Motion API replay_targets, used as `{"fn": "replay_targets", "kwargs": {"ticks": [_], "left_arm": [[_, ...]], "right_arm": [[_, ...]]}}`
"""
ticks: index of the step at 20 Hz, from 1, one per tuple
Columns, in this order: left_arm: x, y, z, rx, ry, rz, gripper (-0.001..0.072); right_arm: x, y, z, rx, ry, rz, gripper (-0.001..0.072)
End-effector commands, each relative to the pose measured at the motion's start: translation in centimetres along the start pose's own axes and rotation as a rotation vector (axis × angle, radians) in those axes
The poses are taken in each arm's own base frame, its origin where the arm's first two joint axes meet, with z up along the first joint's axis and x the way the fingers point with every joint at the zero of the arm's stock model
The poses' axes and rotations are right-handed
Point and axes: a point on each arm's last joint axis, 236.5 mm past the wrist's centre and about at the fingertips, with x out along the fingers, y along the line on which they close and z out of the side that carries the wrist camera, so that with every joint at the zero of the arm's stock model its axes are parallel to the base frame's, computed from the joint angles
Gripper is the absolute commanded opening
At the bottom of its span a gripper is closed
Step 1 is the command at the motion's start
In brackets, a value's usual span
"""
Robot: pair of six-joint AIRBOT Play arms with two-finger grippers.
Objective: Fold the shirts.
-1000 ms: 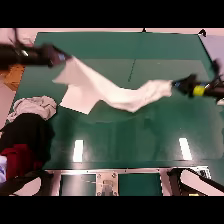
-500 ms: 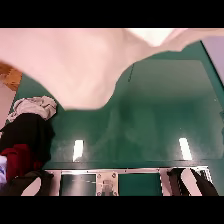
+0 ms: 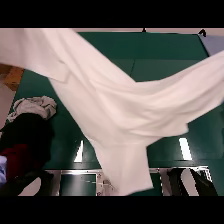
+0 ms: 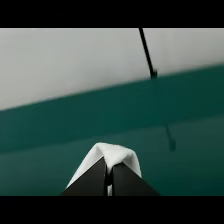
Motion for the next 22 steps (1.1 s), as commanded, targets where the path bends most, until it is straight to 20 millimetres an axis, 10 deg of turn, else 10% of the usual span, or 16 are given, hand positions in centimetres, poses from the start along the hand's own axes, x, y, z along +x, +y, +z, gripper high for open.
{"fn": "replay_targets", "kwargs": {"ticks": [1, 4, 7, 11, 14, 16, 18, 22], "left_arm": [[10.0, 2.0, -14.7, -0.151, 0.293, -0.117, 0.0025], [17.9, 2.3, -27.1, -0.211, 0.48, -0.154, 0.0025], [22.6, 3.0, -33.1, -0.336, 0.516, -0.111, 0.0025], [23.2, 3.5, -34.0, -0.36, 0.526, -0.106, 0.0025], [23.1, 2.5, -32.8, -0.341, 0.535, -0.151, 0.0025], [23.1, 2.3, -32.5, -0.337, 0.534, -0.16, 0.0025], [22.9, 2.1, -32.6, -0.339, 0.543, -0.168, 0.0026], [22.5, 1.4, -33.0, -0.342, 0.572, -0.195, 0.0025]], "right_arm": [[7.3, -8.5, -17.5, 0.261, 0.303, -0.082, 0.0015], [10.3, -15.4, -29.2, 0.468, 0.391, -0.259, 0.0015], [12.2, -18.1, -32.5, 0.527, 0.468, -0.305, 0.0015], [13.9, -18.9, -27.5, 0.439, 0.466, -0.25, 0.0267], [11.9, -18.7, -20.2, 0.44, 0.431, -0.207, 0.0268], [10.0, -17.5, -18.9, 0.483, 0.446, -0.192, 0.0288], [9.3, -15.1, -22.3, 0.516, 0.536, -0.153, 0.0302], [8.4, -9.7, -36.3, 0.575, 0.83, -0.108, 0.0411]]}}
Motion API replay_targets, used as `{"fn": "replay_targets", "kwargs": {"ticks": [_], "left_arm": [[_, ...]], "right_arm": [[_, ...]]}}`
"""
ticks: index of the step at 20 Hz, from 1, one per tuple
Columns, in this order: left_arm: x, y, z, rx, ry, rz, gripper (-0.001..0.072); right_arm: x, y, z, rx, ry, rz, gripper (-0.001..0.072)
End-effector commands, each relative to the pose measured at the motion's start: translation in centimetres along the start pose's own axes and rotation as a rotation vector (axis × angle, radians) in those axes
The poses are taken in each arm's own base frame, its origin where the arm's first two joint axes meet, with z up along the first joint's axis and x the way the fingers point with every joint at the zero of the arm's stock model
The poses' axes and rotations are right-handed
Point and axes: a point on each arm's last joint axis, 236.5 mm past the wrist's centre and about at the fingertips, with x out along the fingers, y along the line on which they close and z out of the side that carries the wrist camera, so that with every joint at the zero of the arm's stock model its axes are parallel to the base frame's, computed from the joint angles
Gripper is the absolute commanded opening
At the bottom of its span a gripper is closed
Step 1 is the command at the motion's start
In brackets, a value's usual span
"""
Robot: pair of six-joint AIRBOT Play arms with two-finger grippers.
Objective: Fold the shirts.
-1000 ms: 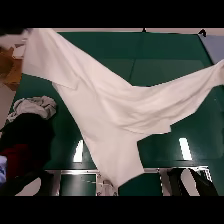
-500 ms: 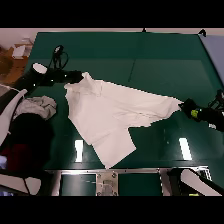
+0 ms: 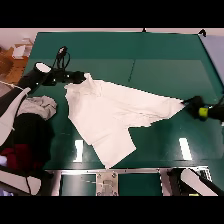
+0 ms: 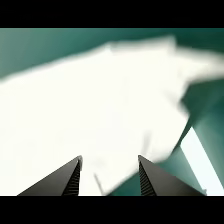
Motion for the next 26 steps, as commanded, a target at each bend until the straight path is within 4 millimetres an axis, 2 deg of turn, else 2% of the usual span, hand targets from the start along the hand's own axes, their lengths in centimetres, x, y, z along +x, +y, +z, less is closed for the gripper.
{"fn": "replay_targets", "kwargs": {"ticks": [1, 2, 4, 6, 9, 10, 12, 13, 15, 16, 19, 20, 21, 22, 24, 25, 26], "left_arm": [[0.0, -0.5, -0.7, 0.001, 0.032, -0.022, 0.0026], [0.0, -0.6, -0.8, 0.001, 0.037, -0.026, 0.0025], [0.0, -0.7, -1.0, 0.001, 0.043, -0.03, 0.0026], [0.0, -0.7, -1.0, 0.001, 0.043, -0.03, 0.0025], [0.0, -0.7, -1.0, 0.001, 0.043, -0.029, 0.0025], [0.0, -0.7, -1.0, 0.001, 0.043, -0.03, 0.0025], [0.0, -0.7, -1.0, 0.001, 0.044, -0.03, 0.0025], [0.0, -0.8, -1.0, 0.002, 0.045, -0.031, 0.0025], [0.0, -0.9, -1.2, 0.001, 0.053, -0.036, 0.0025], [0.0, -0.9, -1.3, 0.001, 0.057, -0.039, 0.0025], [0.0, -0.9, -1.3, 0.002, 0.057, -0.039, 0.0025], [0.0, -0.9, -1.3, 0.001, 0.057, -0.039, 0.0026], [0.0, -0.9, -1.3, 0.001, 0.057, -0.039, 0.0025], [0.0, -0.9, -1.3, 0.001, 0.057, -0.039, 0.0025], [0.0, -1.0, -1.3, 0.001, 0.058, -0.04, 0.0026], [0.0, -1.0, -1.3, 0.001, 0.058, -0.04, 0.0025], [-0.1, -1.0, -1.3, 0.003, 0.057, -0.04, 0.0026]], "right_arm": [[4.9, -1.1, -9.3, 0.033, 0.203, -0.023, 0.041], [6.1, -1.1, -11.4, 0.044, 0.244, -0.021, 0.0407], [7.5, -1.0, -13.8, 0.044, 0.3, -0.026, 0.0388], [8.5, -0.3, -14.3, 0.032, 0.306, -0.022, 0.0351], [9.7, 0.9, -14.7, 0.007, 0.318, -0.014, 0.0341], [9.9, 1.3, -14.9, 0.001, 0.326, -0.009, 0.0314], [9.9, 2.1, -14.8, -0.031, 0.331, 0.006, 0.01], [9.6, 2.8, -14.7, -0.054, 0.345, 0.025, 0.0031], [8.6, 4.9, -13.9, -0.103, 0.343, 0.067, 0.0016], [7.8, 6.7, -13.1, -0.131, 0.332, 0.102, 0.0015], [3.4, 14.4, -9.1, -0.252, 0.283, 0.238, 0.0015], [2.1, 16.5, -6.8, -0.289, 0.222, 0.265, 0.0015], [1.3, 18.0, -3.1, -0.316, 0.112, 0.268, 0.0015], [0.8, 18.8, 0.7, -0.33, 0.006, 0.256, 0.0015], [0.6, 19.3, 8.6, -0.311, -0.17, 0.23, 0.0015], [1.0, 19.2, 12.1, -0.295, -0.236, 0.218, 0.0015], [1.6, 19.0, 14.6, -0.286, -0.266, 0.21, 0.0014]]}}
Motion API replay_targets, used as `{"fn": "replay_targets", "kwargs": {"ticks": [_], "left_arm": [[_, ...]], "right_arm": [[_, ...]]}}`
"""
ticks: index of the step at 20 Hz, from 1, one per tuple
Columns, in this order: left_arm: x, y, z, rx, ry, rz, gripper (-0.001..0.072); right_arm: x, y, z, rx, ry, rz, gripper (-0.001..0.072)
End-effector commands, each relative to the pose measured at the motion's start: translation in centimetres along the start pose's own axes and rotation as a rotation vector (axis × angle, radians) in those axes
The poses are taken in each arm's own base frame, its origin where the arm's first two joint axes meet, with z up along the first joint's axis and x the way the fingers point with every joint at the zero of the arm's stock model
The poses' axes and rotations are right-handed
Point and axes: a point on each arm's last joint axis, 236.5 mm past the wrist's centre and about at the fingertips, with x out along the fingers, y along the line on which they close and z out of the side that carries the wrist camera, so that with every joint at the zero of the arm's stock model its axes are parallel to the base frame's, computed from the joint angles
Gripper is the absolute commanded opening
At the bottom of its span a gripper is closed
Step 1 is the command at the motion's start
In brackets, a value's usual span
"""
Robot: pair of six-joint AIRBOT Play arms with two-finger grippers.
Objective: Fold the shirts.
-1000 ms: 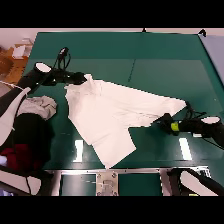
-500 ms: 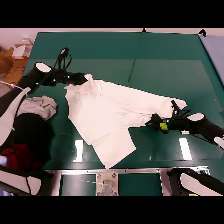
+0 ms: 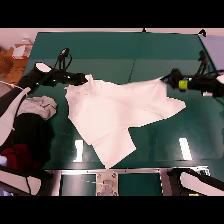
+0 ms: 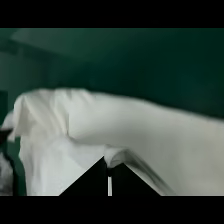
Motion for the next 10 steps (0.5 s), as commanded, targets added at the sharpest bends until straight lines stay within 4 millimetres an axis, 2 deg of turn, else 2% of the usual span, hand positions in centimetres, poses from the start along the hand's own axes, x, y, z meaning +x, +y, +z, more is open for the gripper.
{"fn": "replay_targets", "kwargs": {"ticks": [1, 3, 4, 5, 6, 7, 8, 10], "left_arm": [[-0.2, -0.2, 0.4, 0.007, -0.008, -0.002, 0.0025], [-1.6, -1.4, 2.7, 0.042, -0.035, -0.028, 0.0025], [-3.3, -2.4, 4.9, 0.076, -0.071, -0.044, 0.0025], [-5.6, -3.6, 7.6, 0.111, -0.124, -0.053, 0.0025], [-8.8, -5.2, 10.9, 0.163, -0.205, -0.056, 0.0025], [-12.5, -7.1, 14.0, 0.222, -0.295, -0.053, 0.0025], [-17.0, -9.8, 16.9, 0.296, -0.398, -0.046, 0.0024], [-26.5, -16.1, 20.8, 0.452, -0.599, -0.032, 0.0024]], "right_arm": [[0.5, -2.5, 9.9, -0.014, -0.186, -0.047, 0.0014], [0.9, -2.5, 11.8, -0.032, -0.206, -0.044, 0.0014], [0.2, -1.6, 12.8, -0.066, -0.232, -0.036, 0.0014], [-1.4, 0.1, 14.3, -0.122, -0.273, -0.023, 0.0014], [-3.6, 2.2, 15.9, -0.178, -0.323, -0.008, 0.0014], [-6.7, 4.9, 17.4, -0.234, -0.387, 0.012, 0.0014], [-10.2, 7.9, 18.6, -0.289, -0.455, 0.033, 0.0014], [-17.1, 13.3, 19.5, -0.401, -0.579, 0.057, 0.0014]]}}
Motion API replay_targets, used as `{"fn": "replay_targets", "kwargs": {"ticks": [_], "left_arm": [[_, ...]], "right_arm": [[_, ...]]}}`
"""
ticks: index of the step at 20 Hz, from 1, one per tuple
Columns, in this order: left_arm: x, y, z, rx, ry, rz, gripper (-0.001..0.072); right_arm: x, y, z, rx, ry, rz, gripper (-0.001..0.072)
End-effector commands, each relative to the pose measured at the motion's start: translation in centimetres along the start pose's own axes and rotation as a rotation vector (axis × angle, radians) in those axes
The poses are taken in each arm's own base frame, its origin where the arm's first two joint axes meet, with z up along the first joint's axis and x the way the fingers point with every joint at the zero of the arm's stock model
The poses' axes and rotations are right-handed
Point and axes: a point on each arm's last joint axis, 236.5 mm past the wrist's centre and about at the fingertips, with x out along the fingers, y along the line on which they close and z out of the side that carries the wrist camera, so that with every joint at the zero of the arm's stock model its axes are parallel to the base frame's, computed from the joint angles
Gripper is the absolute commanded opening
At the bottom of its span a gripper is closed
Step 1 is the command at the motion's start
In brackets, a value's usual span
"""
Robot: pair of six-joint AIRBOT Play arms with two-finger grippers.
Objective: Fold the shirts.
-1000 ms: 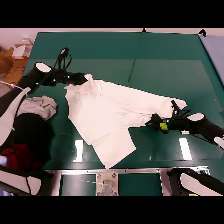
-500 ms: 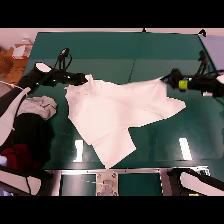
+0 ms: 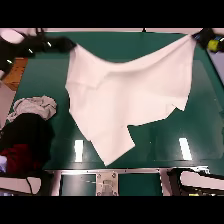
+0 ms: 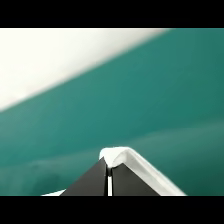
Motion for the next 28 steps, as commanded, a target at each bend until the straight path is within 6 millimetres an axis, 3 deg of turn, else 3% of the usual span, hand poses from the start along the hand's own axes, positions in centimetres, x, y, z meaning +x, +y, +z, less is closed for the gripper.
{"fn": "replay_targets", "kwargs": {"ticks": [1, 2, 4, 7, 9, 11, 13, 16, 18, 21, 23, 25, 28], "left_arm": [[-11.4, -8.2, 13.2, 0.262, -0.303, 0.013, 0.0025], [-15.2, -11.2, 15.9, 0.343, -0.391, 0.029, 0.0024], [-22.3, -16.4, 19.1, 0.432, -0.562, 0.062, 0.0025], [-30.7, -23.1, 19.6, 0.55, -0.693, 0.09, 0.0025], [-35.2, -26.8, 19.2, 0.608, -0.768, 0.1, 0.0025], [-38.7, -29.7, 18.4, 0.648, -0.826, 0.1, 0.0025], [-40.9, -31.6, 17.8, 0.653, -0.863, 0.091, 0.0024], [-41.6, -31.1, 17.7, 0.606, -0.861, 0.117, 0.0025], [-39.9, -28.3, 17.8, 0.537, -0.811, 0.164, 0.0025], [-33.0, -21.5, 16.7, 0.403, -0.638, 0.206, 0.0025], [-25.4, -15.6, 14.1, 0.278, -0.455, 0.185, 0.0025], [-16.8, -9.2, 9.9, 0.133, -0.256, 0.152, 0.0025], [-3.9, -0.6, 0.3, -0.016, 0.033, 0.12, 0.0025]], "right_arm": [[-9.0, 7.9, 8.3, -0.194, -0.223, 0.043, 0.0014], [-12.0, 10.1, 9.7, -0.247, -0.284, 0.042, 0.0014], [-18.6, 14.2, 11.4, -0.349, -0.406, 0.022, 0.0014], [-27.0, 18.5, 12.0, -0.451, -0.557, -0.034, 0.0014], [-31.3, 20.9, 11.6, -0.49, -0.638, -0.06, 0.0014], [-33.9, 22.4, 11.2, -0.524, -0.69, -0.08, 0.0014], [-35.1, 23.0, 10.9, -0.531, -0.715, -0.092, 0.0014], [-34.8, 22.2, 11.0, -0.512, -0.707, -0.107, 0.0014], [-33.0, 20.1, 11.0, -0.465, -0.666, -0.118, 0.0014], [-26.8, 13.4, 9.4, -0.318, -0.504, -0.133, 0.0014], [-21.1, 7.3, 6.4, -0.187, -0.344, -0.144, 0.0014], [-15.0, 1.0, 1.6, -0.077, -0.17, -0.167, 0.0014], [-6.2, -7.9, -7.3, 0.056, 0.052, -0.224, 0.0014]]}}
